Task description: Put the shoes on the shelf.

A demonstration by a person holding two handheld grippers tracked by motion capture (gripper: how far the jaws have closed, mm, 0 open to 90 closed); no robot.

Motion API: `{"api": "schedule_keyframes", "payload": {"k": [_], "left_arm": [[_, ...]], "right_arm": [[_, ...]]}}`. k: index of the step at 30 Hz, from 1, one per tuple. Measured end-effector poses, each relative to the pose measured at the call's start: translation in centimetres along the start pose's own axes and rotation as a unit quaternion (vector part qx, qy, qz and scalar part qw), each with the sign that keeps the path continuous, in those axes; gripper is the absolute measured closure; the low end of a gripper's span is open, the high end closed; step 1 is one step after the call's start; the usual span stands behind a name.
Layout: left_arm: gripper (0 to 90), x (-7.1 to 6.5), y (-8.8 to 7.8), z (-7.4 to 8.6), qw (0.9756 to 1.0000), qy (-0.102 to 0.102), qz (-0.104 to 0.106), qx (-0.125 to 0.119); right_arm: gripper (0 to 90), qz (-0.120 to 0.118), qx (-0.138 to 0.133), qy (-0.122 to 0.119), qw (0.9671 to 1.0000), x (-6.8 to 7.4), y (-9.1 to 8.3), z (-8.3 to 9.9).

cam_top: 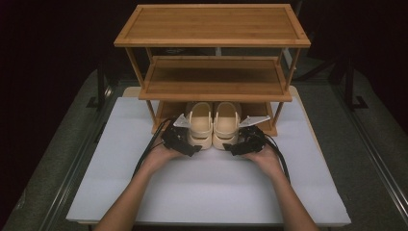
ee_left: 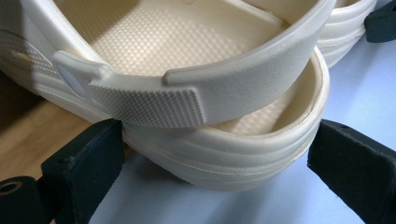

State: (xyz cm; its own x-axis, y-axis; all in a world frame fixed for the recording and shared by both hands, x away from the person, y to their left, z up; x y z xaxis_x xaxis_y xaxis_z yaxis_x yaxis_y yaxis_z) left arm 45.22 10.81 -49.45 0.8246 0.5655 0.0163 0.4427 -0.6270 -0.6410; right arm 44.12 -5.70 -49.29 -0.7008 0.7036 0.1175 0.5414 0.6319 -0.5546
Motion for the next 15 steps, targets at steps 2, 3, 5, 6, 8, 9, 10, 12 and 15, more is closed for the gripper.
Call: {"api": "schedule_keyframes", "payload": {"k": [2,3,5,6,8,9,10,12,15], "left_arm": [[3.7,0.4,0.3,-0.2,1.0,0.0,0.0,-0.001],[3.7,0.6,0.5,-0.3,1.0,-0.001,-0.001,-0.002],[3.7,0.9,0.6,-0.4,1.0,-0.002,0.0,-0.003],[3.7,1.2,0.8,-0.6,1.0,0.0,-0.003,-0.005],[3.6,1.8,1.2,-0.8,1.0,-0.002,-0.003,-0.005],[3.6,1.9,1.3,-0.9,1.0,-0.003,-0.003,-0.004],[3.6,2.1,1.4,-1.0,1.0,-0.003,-0.004,-0.004],[3.6,2.4,1.6,-1.1,1.0,-0.005,-0.005,-0.005],[3.6,2.9,1.9,-1.4,0.9999,-0.005,-0.008,-0.007]], "right_arm": [[11.6,0.003,0.0,0.0,1.0,-0.4,0.3,-0.3],[11.7,0.006,0.0,0.001,1.0,-0.6,0.4,-0.4],[11.7,0.008,0.0,-0.001,1.0,-0.8,0.6,-0.5],[11.7,0.009,-0.001,0.001,1.0,-1.0,0.7,-0.6],[11.7,0.009,-0.002,0.007,0.9999,-1.5,1.2,-0.9],[11.7,0.009,-0.001,0.006,0.9999,-1.7,1.3,-1.1],[11.7,0.011,0.0,0.005,0.9999,-1.9,1.4,-1.2],[11.7,0.014,0.004,0.0,0.9999,-2.3,1.6,-1.4],[11.7,0.015,-0.001,0.0,0.9999,-2.7,2.0,-1.7]]}}
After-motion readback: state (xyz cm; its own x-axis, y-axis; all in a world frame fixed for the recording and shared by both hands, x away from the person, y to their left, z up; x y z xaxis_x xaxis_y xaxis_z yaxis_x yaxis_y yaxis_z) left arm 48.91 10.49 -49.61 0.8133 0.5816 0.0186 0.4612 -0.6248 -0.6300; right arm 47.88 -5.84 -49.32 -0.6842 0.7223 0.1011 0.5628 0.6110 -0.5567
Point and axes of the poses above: each handheld gripper's, and its own axes: y roughly forward along the jaws, z roughly out of its underside, x roughly to its left, the point moved 10 cm from there along y, roughly forward along the jaws, and after that the axes turned 6 degrees about -x, right-handed, at the moved point
